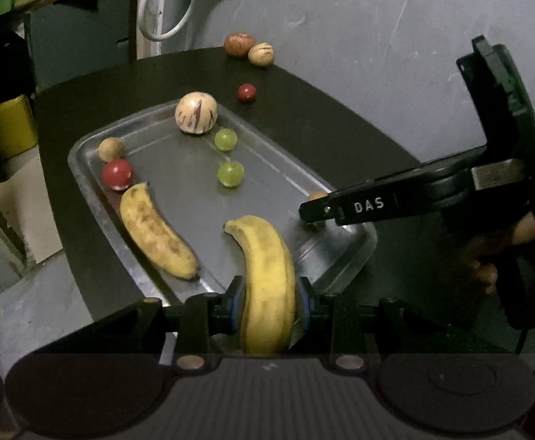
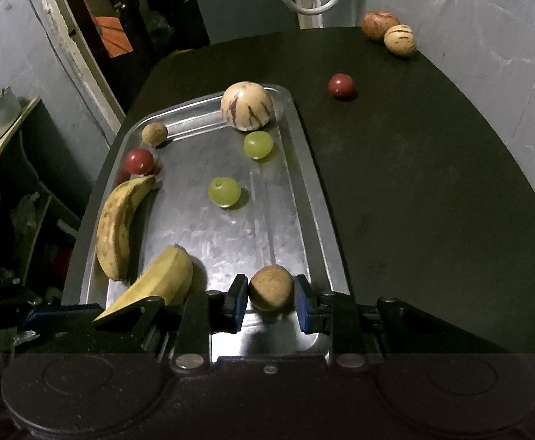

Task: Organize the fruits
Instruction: 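Carry the large banana and tan fruit over the tray with both tools, then open the left gripper to drop the banana while the right gripper releases the tan fruit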

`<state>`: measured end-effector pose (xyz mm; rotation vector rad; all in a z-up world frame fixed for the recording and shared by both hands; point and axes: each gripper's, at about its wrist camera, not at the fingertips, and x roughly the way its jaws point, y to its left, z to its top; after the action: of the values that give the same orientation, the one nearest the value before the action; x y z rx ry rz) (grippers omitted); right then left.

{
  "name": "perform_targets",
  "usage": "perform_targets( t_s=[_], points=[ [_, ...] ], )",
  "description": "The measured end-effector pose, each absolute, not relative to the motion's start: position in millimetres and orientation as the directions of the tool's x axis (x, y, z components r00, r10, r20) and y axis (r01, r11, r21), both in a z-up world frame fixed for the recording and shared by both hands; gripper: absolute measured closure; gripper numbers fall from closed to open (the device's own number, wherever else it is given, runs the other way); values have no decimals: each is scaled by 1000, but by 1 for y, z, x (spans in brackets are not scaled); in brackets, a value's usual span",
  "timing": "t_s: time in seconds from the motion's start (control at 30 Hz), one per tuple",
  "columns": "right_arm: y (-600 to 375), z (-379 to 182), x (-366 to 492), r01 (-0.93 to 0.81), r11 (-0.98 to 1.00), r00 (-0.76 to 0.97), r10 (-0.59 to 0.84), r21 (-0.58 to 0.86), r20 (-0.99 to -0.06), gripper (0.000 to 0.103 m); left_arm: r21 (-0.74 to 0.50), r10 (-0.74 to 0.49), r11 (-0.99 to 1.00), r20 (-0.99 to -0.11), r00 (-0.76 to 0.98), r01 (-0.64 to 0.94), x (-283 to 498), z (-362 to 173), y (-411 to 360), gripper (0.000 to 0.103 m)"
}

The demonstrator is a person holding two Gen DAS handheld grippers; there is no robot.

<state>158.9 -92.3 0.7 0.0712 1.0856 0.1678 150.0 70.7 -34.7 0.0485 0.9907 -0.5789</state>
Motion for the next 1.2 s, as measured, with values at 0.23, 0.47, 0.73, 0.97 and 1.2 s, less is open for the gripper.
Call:
perform_targets(
  t_s=[0.23, 0.47, 0.73, 0.97, 1.2],
  points=[
    [-89, 0, 156, -103, 987, 460, 161, 127, -873, 74, -223, -439, 849, -804, 402, 480, 150, -39, 76, 70],
    [-88, -3, 152, -90, 988, 455, 153, 125, -877, 71, -239, -445, 847, -806, 390, 474, 153, -40, 76, 69],
    [-89, 3, 147, -65, 989, 471, 149, 134, -870, 62, -248, -449, 851, -801, 396, 463, 152, -40, 80, 65],
    [-91, 11, 139, -48, 989, 496, 143, 138, -857, 52, -253, -449, 858, -793, 412, 447, 147, -34, 87, 58],
    [-93, 20, 128, -31, 989, 527, 139, 145, -838, 42, -237, -435, 872, -778, 453, 429, 137, -23, 98, 48]
  ],
)
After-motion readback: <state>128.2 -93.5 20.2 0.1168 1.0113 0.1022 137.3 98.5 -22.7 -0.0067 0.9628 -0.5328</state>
